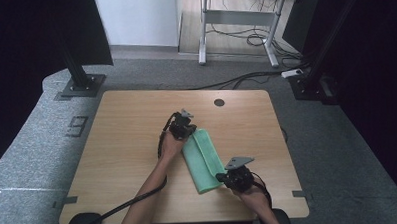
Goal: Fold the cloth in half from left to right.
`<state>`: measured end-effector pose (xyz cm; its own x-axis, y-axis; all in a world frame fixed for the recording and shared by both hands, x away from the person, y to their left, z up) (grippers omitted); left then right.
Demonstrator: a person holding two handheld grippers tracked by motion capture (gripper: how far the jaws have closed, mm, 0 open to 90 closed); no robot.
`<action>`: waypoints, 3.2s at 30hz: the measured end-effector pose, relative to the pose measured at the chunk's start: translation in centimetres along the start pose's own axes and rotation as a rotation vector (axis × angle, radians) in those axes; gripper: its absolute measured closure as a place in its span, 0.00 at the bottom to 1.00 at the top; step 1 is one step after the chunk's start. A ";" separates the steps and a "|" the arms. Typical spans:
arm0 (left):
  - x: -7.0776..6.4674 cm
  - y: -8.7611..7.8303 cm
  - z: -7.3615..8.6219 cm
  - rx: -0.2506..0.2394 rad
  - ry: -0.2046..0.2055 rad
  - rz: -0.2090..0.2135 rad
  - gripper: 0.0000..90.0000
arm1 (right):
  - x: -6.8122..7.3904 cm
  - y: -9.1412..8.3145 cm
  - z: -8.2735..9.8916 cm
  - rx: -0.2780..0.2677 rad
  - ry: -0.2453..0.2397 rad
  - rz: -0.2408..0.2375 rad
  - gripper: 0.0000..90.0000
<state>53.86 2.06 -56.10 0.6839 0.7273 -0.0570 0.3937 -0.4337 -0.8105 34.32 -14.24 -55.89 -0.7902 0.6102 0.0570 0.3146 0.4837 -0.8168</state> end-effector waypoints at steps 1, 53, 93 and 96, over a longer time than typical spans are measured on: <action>-0.1 0.1 -0.1 -0.006 -0.001 0.004 0.95 | 0.0 0.0 0.0 0.000 0.001 -0.001 0.96; -4.1 -2.6 9.3 0.062 0.054 -0.007 0.12 | -4.6 1.4 1.7 0.097 0.069 0.140 0.48; 0.6 -7.0 11.7 0.025 0.053 -0.097 0.25 | -1.8 4.0 -5.0 0.010 0.042 0.035 0.54; 0.7 -7.6 12.0 0.015 0.056 -0.090 0.30 | -2.9 4.2 -6.3 0.005 0.059 0.053 0.65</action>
<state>44.00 12.20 -56.97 0.6799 0.7316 0.0486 0.4461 -0.3602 -0.8193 41.20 -10.02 -55.84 -0.7398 0.6711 0.0473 0.3524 0.4464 -0.8225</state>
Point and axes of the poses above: each handheld gripper's, and its own axes: y roughly forward along the jaws, z roughly out of its underside, x roughly to its left, the point moved 6 cm from there along y, roughly forward along the jaws, and after that the axes turned 11 degrees about x, right-handed, at the moved point
